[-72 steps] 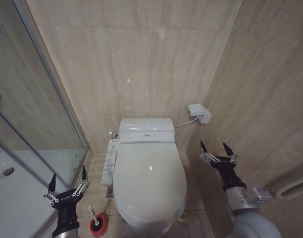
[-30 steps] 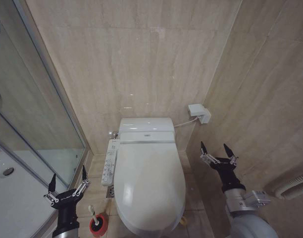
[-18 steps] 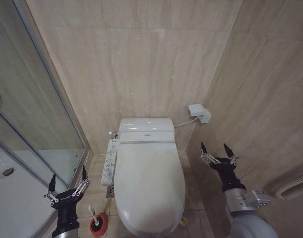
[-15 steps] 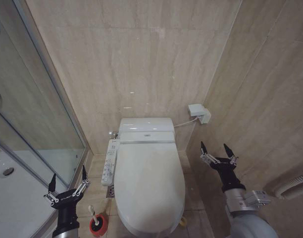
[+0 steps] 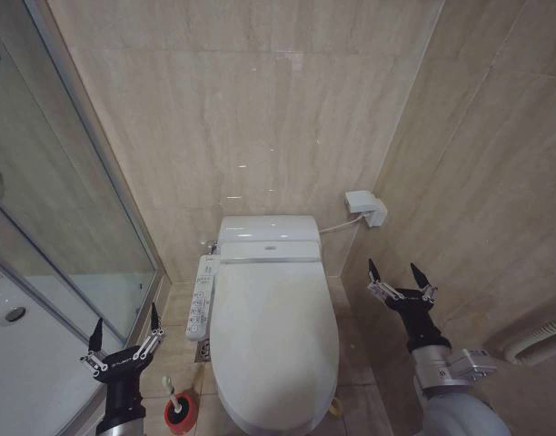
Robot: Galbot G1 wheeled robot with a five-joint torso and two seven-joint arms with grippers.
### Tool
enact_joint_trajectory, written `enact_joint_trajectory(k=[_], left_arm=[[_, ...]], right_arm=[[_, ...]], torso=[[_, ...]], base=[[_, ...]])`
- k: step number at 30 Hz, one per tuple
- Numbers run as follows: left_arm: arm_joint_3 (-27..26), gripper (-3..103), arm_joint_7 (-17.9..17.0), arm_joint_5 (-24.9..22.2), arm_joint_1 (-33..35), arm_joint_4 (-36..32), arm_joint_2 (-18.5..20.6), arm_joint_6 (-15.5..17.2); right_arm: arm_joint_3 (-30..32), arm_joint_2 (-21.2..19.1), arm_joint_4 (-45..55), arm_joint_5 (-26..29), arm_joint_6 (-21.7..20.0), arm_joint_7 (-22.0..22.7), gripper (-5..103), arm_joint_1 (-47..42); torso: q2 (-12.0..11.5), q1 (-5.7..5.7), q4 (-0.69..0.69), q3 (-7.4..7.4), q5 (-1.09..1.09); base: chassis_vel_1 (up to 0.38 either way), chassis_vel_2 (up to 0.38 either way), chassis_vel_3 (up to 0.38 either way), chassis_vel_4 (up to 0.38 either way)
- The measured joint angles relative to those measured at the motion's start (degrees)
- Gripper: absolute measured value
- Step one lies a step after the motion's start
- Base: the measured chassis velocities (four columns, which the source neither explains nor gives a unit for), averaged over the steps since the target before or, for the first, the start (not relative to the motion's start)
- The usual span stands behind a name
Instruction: Open the toilet lid, clean the toilet bowl with a toilet brush, close the toilet lid, and flush.
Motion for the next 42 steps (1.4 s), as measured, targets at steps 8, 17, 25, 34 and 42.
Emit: enact_joint_trajectory(k=[8,17,25,34,42], left_arm=[[0.00,99,0.00,0.00,0.00,0.00,0.00,0.00],[0.00,99,0.00,0.00,0.00,0.00,0.00,0.00],[0.00,99,0.00,0.00,0.00,0.00,0.00,0.00],[0.00,99,0.00,0.00,0.00,0.00,0.00,0.00],[-0.04,99,0.08,-0.07,-0.13,-0.01,0.02,0.33]], right_arm=[[0.00,0.00,-0.01,0.00,0.00,0.00,100,0.00],[0.00,0.00,-0.01,0.00,0.00,0.00,100,0.00],[0.00,0.00,-0.01,0.00,0.00,0.00,100,0.00],[0.00,0.00,-0.01,0.00,0.00,0.00,100,0.00],[0.00,0.00,-0.01,0.00,0.00,0.00,100,0.00]], torso=[[0.00,0.00,0.00,0.00,0.00],[0.00,0.00,0.00,0.00,0.00],[0.00,0.00,0.00,0.00,0.00],[0.00,0.00,0.00,0.00,0.00],[0.00,0.00,0.00,0.00,0.00]], base=[[0.000,0.000,0.000,0.000],[0.000,0.000,0.000,0.000],[0.000,0.000,0.000,0.000],[0.000,0.000,0.000,0.000],[0.000,0.000,0.000,0.000]])
